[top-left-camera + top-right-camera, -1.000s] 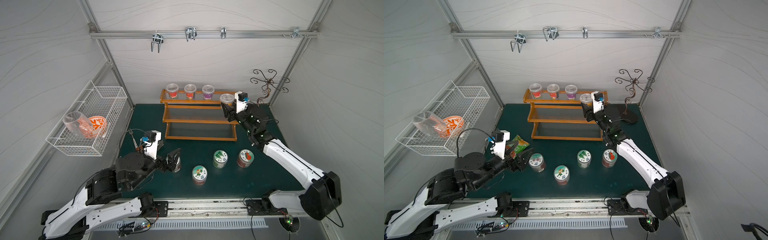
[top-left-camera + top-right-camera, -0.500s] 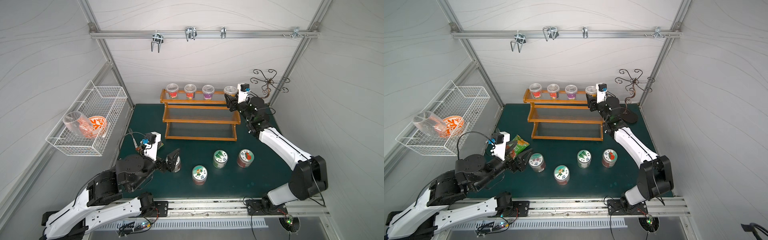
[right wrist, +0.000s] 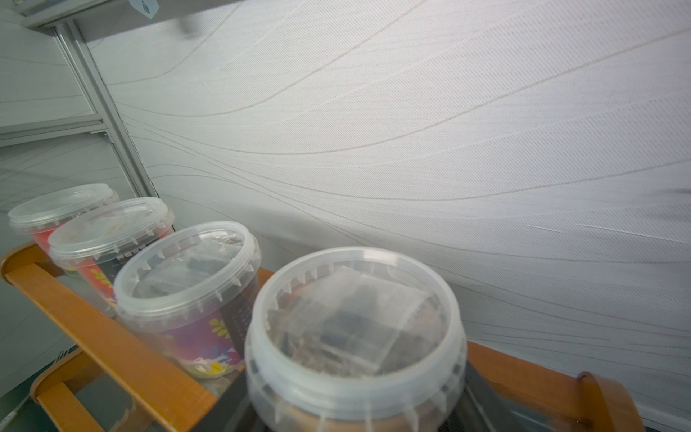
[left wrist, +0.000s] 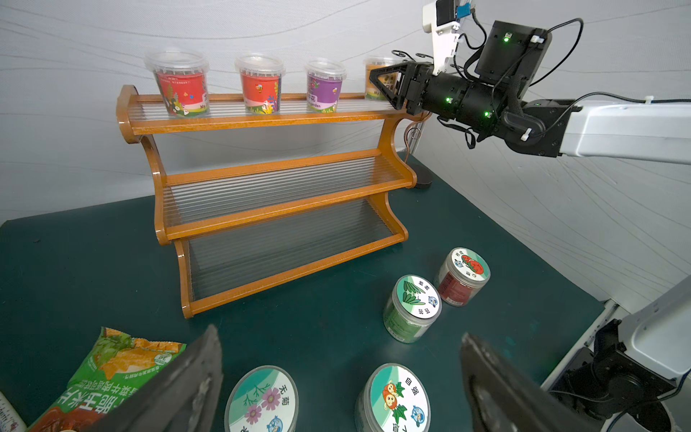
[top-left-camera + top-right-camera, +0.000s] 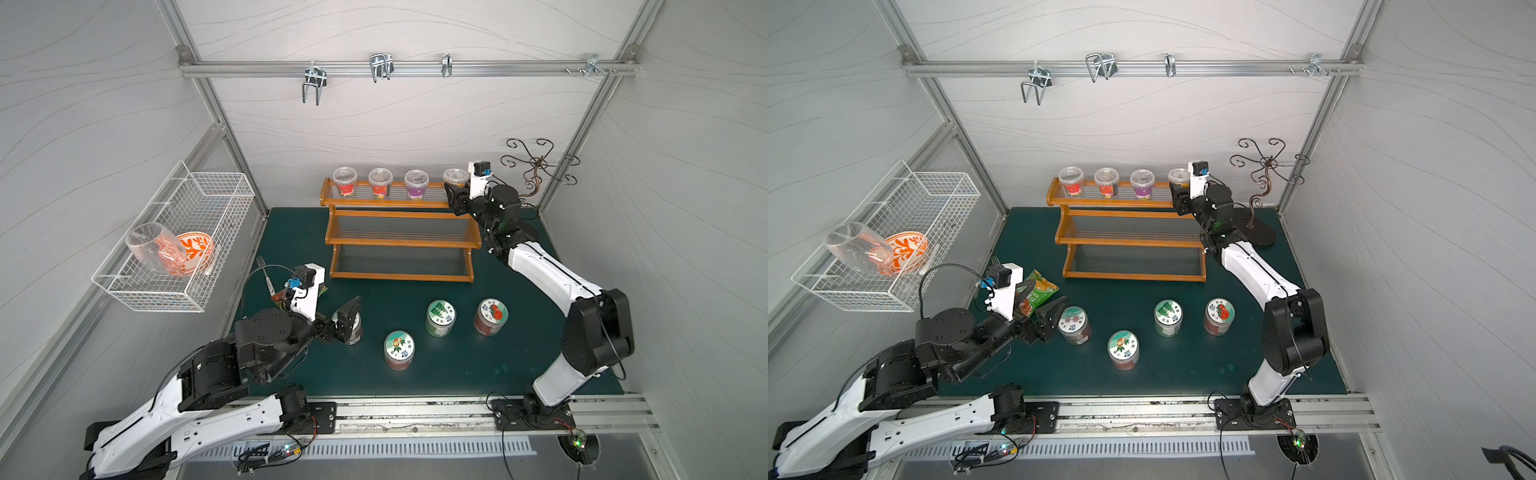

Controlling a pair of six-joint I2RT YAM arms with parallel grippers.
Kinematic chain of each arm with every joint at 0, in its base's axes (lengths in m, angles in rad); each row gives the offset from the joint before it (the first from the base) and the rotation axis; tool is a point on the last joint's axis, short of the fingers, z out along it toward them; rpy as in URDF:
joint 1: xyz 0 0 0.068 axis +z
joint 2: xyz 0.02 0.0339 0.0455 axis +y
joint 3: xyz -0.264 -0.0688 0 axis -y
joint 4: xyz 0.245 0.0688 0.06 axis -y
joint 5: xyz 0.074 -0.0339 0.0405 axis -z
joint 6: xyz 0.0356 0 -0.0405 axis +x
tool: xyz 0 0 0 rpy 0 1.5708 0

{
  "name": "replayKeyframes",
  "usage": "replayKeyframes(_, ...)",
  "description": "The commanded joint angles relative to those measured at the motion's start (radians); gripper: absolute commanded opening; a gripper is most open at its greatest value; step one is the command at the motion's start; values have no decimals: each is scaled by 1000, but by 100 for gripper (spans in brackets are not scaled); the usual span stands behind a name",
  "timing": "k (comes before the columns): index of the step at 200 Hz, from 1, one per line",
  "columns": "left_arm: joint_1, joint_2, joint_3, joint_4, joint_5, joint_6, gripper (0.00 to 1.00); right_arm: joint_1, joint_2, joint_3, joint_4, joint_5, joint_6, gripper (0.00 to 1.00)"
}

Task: Place the seed container on the shelf
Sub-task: Place the seed jar on the shelf.

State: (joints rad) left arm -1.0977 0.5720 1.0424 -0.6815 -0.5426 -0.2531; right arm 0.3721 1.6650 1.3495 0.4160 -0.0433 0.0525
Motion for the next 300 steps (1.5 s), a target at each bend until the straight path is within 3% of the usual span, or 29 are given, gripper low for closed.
replayKeyframes(1, 4, -7, -5, 70, -23, 29, 100, -7, 27, 29, 42, -19, 15, 61)
replayKeyframes(95, 4, 0, -13, 89, -42, 43, 100, -7, 55, 7, 60, -22, 38, 64)
replayKeyframes(143, 4, -1, -21, 89, -48, 40, 100, -6, 40, -7, 52, -16, 12, 82)
replayKeyframes(234, 4, 1, -25, 89, -48, 18, 100, -7, -47, -61, -12, -14, -32, 96)
replayKeyframes(300, 4, -10, -28, 79, -43, -2, 100, -33, -129, -129, -42, -13, -20, 94)
